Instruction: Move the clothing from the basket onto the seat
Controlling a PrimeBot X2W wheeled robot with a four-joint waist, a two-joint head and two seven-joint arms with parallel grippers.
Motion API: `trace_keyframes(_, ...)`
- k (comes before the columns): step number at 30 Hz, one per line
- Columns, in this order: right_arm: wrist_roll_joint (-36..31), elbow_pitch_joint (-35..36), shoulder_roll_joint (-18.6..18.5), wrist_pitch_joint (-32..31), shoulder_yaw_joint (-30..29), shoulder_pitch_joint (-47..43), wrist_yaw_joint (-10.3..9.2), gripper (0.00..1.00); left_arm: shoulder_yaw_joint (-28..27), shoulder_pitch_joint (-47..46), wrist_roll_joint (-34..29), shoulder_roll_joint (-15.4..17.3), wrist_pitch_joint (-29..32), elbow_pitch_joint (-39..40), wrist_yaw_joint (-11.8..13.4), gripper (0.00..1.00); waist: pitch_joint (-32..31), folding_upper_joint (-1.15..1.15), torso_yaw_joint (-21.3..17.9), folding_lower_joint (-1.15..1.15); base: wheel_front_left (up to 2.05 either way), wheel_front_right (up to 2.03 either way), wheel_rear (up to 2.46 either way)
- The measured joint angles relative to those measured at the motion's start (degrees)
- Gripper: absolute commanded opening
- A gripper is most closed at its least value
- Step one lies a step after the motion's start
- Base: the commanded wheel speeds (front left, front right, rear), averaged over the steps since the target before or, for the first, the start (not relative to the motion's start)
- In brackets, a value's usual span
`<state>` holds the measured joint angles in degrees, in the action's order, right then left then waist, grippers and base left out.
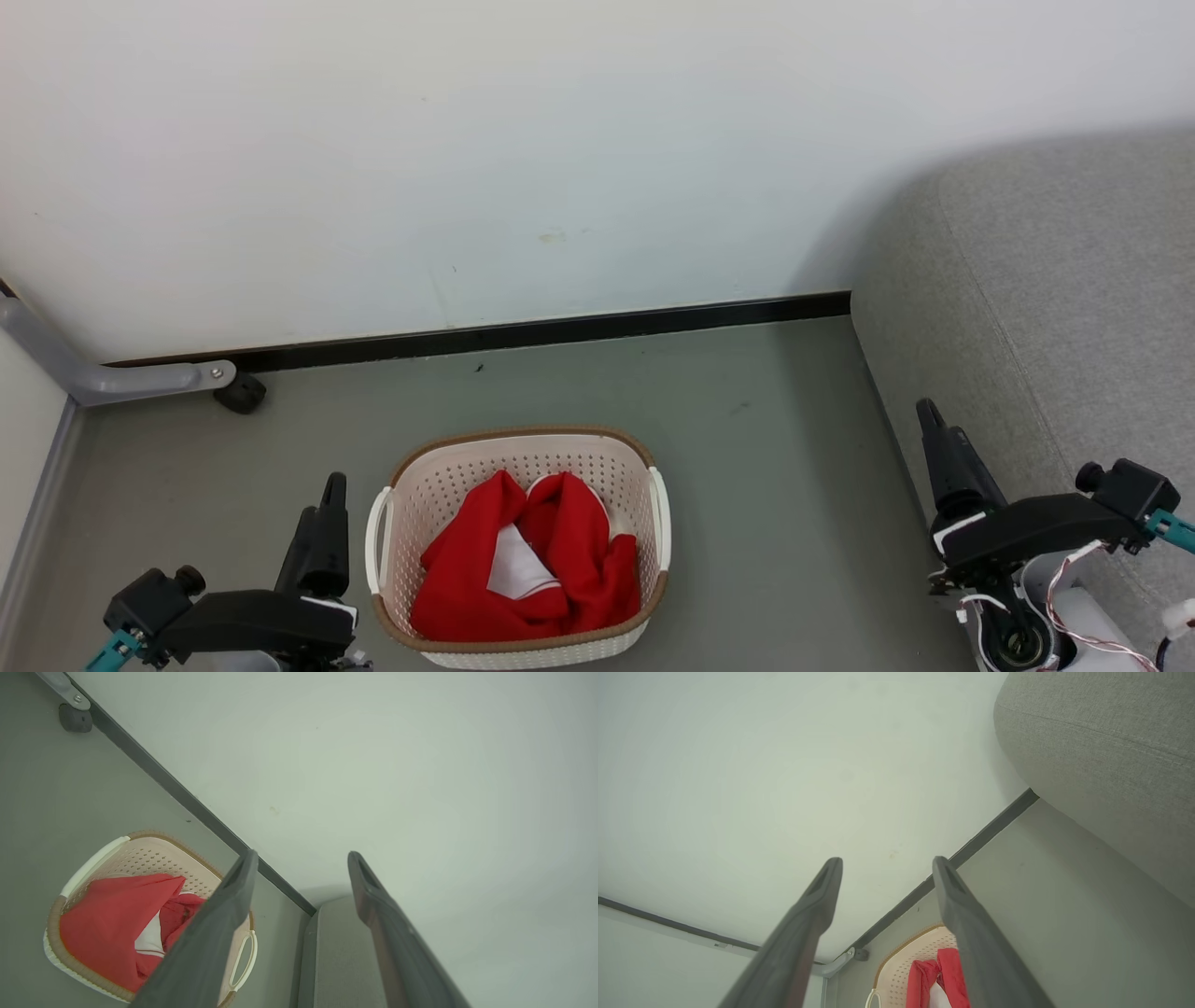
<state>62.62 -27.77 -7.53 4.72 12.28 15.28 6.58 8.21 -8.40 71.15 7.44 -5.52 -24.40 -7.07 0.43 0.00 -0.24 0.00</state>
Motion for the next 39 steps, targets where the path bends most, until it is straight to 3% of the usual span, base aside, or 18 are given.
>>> trace_keyframes(19,-15.27,-5.39,-3.03,4.74,8.92,5.45,-0.62,1.00,6.73,-3.58,-15.13,4.11,-4.26,-4.54,-0.02,1.00,-0.04,0.00,-0.40,0.00,0.00,0.00,0.00)
trace_keyframes(39,-31.53,-10.24,-6.32,9.26,17.56,10.42,-4.36,1.00,9.60,-5.55,-33.94,6.61,-8.62,-5.81,3.10,1.00,-0.27,0.00,-0.83,0.00,0.00,0.00,0.00)
